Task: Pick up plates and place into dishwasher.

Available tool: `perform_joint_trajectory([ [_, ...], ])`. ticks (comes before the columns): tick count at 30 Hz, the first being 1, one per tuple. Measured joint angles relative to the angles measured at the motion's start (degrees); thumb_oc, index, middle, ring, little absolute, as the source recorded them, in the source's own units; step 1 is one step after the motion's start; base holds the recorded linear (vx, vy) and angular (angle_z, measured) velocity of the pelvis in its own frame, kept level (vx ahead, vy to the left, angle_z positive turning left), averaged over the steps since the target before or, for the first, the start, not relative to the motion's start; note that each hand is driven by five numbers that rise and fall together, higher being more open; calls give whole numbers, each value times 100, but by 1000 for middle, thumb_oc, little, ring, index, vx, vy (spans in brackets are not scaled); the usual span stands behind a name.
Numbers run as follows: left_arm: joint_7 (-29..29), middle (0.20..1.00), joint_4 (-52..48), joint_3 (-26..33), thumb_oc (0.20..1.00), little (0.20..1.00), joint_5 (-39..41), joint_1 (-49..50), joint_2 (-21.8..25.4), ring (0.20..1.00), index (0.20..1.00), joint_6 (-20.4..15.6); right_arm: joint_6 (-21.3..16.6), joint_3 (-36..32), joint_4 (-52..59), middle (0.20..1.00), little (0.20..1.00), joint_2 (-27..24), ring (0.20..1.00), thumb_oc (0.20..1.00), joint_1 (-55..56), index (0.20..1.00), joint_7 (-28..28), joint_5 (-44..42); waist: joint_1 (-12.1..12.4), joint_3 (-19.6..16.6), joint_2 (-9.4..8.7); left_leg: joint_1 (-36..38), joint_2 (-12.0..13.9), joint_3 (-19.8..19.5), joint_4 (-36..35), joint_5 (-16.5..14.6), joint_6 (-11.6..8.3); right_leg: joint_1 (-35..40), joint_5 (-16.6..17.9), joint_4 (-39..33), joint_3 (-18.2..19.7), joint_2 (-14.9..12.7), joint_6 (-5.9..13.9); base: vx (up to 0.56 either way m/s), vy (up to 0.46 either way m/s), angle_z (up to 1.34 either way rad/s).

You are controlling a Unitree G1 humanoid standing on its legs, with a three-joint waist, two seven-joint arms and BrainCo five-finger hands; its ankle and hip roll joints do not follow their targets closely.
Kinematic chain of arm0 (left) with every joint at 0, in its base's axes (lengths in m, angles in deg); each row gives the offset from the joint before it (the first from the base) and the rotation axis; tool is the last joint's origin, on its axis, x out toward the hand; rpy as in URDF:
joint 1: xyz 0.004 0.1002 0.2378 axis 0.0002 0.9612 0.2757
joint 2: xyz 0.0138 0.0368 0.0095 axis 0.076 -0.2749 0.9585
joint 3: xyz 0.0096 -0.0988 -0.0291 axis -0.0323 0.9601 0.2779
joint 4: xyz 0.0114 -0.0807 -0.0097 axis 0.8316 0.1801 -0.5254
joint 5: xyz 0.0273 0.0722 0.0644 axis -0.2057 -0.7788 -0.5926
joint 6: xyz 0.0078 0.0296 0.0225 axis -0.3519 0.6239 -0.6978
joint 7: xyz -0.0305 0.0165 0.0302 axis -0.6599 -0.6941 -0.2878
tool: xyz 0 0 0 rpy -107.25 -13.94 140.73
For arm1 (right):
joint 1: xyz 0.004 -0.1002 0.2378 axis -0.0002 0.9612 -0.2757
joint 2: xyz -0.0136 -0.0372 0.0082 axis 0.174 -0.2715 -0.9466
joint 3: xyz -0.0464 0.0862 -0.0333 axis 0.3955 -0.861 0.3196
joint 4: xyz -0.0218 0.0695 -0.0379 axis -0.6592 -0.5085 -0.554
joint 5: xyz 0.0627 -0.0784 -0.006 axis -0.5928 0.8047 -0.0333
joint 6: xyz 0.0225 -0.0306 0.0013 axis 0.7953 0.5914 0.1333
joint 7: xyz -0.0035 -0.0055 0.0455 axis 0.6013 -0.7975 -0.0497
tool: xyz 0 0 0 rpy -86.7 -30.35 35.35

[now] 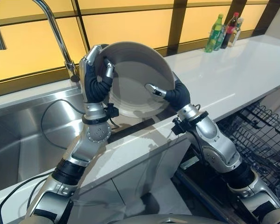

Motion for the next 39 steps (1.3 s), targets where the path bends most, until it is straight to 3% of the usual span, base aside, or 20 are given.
perform_joint_trajectory([
  [18,-19,200,0,-17,200,200,7,43,-1,200,200,-10,18,-76,-149,200,200,14,200,200,-49,200,-58,68,75,-38,-53,2,-1,-9,13,0,0,11,1,0,-4,0,-2,-20,-4,0],
  [19,-21,507,0,-17,507,507,22,43,-7,507,507,-10,14,-79,-149,200,200,18,200,200,-50,200,-55,92,73,-38,-53,3,-1,-9,13,0,-1,11,1,0,-4,1,-2,-44,3,0],
  [20,-21,1000,0,-18,1000,1000,121,42,-27,1000,1000,-9,14,-83,-149,200,200,25,200,200,-52,200,-49,133,73,-38,-53,3,-1,-8,13,0,0,11,1,0,-4,0,-2,-41,3,0],
  [27,153,1000,-1,272,1000,1000,686,39,-169,1000,1000,86,126,-93,-178,200,200,-5,200,200,-55,200,-62,655,59,-39,-52,6,3,6,11,0,-1,10,1,1,-4,1,-2,-27,1,0],
  [31,269,1000,4,692,1000,1000,682,39,-157,1000,1000,129,173,-259,-155,200,200,-117,200,200,-65,200,-127,908,48,-38,-50,12,6,27,0,0,0,6,1,1,0,1,-2,0,0,0],
  [36,281,1000,3,797,1000,1000,687,40,-116,1000,1000,122,192,-506,-78,200,200,-254,200,200,-71,200,-237,1046,15,-38,-50,50,10,70,-31,0,1,9,1,0,20,1,-2,8,9,-3],
  [39,500,1000,41,1490,1000,1000,1013,61,-106,1000,1000,132,234,-1026,-83,200,200,-465,200,200,88,200,-224,1208,-89,-37,-47,112,21,131,-99,0,1,12,0,0,69,12,0,16,18,-8],
])
